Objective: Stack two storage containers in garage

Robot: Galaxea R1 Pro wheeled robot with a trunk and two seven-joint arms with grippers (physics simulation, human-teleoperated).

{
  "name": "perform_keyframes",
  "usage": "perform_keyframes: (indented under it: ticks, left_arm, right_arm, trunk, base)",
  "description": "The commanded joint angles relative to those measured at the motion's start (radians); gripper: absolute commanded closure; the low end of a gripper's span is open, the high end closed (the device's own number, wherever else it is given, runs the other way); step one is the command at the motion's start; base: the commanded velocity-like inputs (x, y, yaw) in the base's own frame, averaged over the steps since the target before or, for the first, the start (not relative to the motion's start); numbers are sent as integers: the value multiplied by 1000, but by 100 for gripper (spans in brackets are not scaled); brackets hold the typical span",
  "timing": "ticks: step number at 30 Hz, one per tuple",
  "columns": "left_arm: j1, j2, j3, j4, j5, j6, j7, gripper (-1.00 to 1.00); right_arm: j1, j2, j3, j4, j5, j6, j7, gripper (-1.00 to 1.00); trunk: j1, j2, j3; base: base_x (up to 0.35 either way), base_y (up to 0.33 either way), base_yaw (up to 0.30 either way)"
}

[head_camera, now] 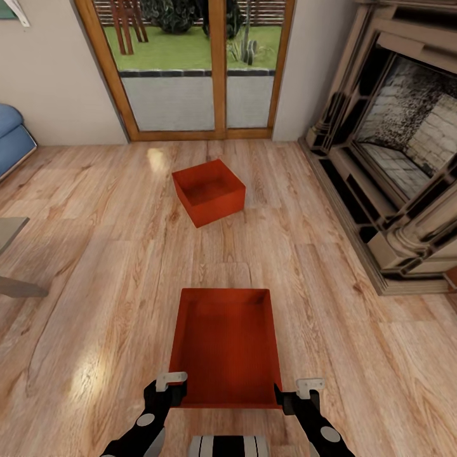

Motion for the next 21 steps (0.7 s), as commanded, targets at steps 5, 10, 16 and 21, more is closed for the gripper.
perform_keyframes:
  ticks: [5, 10, 16, 21]
  left_arm:
    - [0, 0, 1, 1, -5, -3, 4, -100]
    - [0, 0, 1, 1, -5, -3, 4, -100]
    - [0, 0, 1, 1, -5, -3, 5, -100]
    - [0, 0, 1, 1, -5, -3, 4, -100]
  right_arm:
    - [-1, -1, 3, 1, -9, -4, -1, -100]
    - [0, -1, 3, 1, -9, -4, -1, -100]
    - [-1, -1, 3, 2, -12, 0, 0, -100]
    - [-1, 0, 19, 2, -12, 2, 1, -100]
  trunk:
    - [0, 0, -1]
    - [0, 0, -1]
    - [0, 0, -1]
    - [0, 0, -1]
  base:
    - [0, 0, 0]
    - [0, 0, 0]
    - [0, 0, 0]
    - [0, 0, 0]
